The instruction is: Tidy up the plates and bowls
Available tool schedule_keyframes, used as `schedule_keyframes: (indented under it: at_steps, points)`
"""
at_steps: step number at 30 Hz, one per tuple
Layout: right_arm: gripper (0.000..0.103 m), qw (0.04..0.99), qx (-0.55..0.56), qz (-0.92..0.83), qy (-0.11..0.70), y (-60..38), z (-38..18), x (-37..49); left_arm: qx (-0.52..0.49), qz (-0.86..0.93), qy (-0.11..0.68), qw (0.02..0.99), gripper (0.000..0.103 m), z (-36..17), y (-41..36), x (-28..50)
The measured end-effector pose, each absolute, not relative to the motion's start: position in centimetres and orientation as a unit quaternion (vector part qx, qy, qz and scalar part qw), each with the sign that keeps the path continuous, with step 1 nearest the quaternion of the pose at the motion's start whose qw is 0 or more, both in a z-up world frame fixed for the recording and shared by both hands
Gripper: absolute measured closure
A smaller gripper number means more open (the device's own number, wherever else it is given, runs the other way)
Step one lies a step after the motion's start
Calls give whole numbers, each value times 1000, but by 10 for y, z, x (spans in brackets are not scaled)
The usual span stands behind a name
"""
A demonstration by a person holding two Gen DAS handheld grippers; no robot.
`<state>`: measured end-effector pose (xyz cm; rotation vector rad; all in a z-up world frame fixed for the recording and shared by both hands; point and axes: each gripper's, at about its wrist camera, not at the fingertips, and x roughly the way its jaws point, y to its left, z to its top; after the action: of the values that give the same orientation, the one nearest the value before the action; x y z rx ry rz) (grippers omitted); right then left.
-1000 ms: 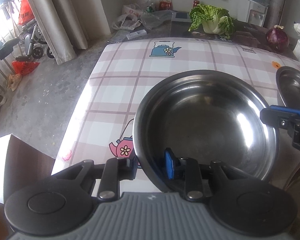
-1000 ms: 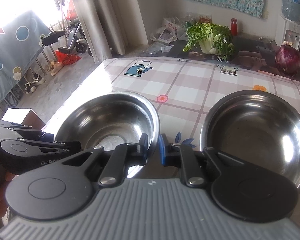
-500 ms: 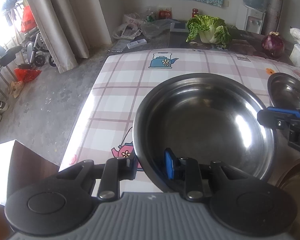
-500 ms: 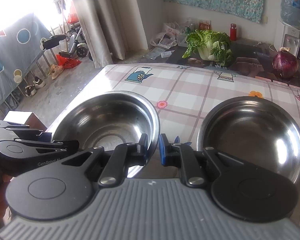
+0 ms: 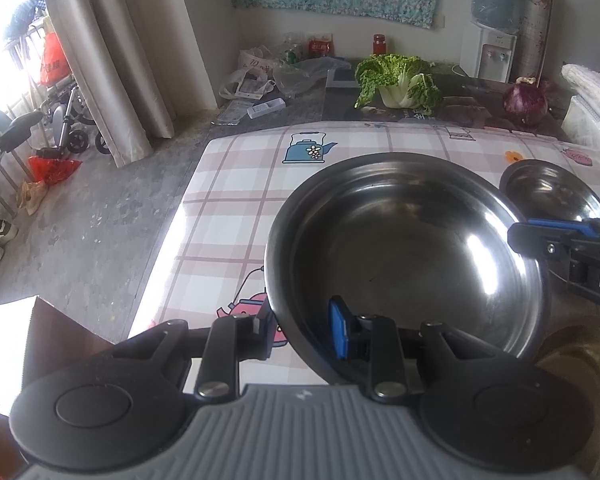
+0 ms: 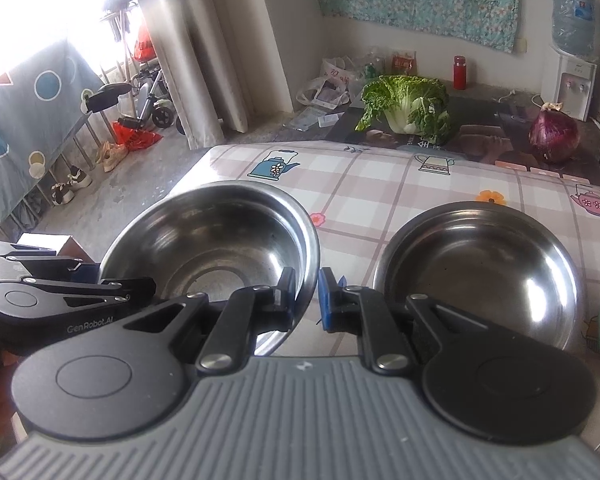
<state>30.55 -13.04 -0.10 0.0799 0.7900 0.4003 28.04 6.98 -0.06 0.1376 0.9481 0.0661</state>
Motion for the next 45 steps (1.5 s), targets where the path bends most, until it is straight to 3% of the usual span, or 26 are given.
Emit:
schedule_keyframes:
  at_steps: [19, 33, 45]
  points:
    - [92, 920, 66, 141, 361, -221, 29, 276, 103, -21, 422, 900, 74, 28, -21, 282]
    - [91, 910, 96, 93, 391, -295, -2, 294, 127, -57, 452, 881, 74, -5, -93, 323]
    - [88, 900, 103, 87, 414, -305, -25, 323, 126, -53, 479, 867, 74, -26, -104, 346]
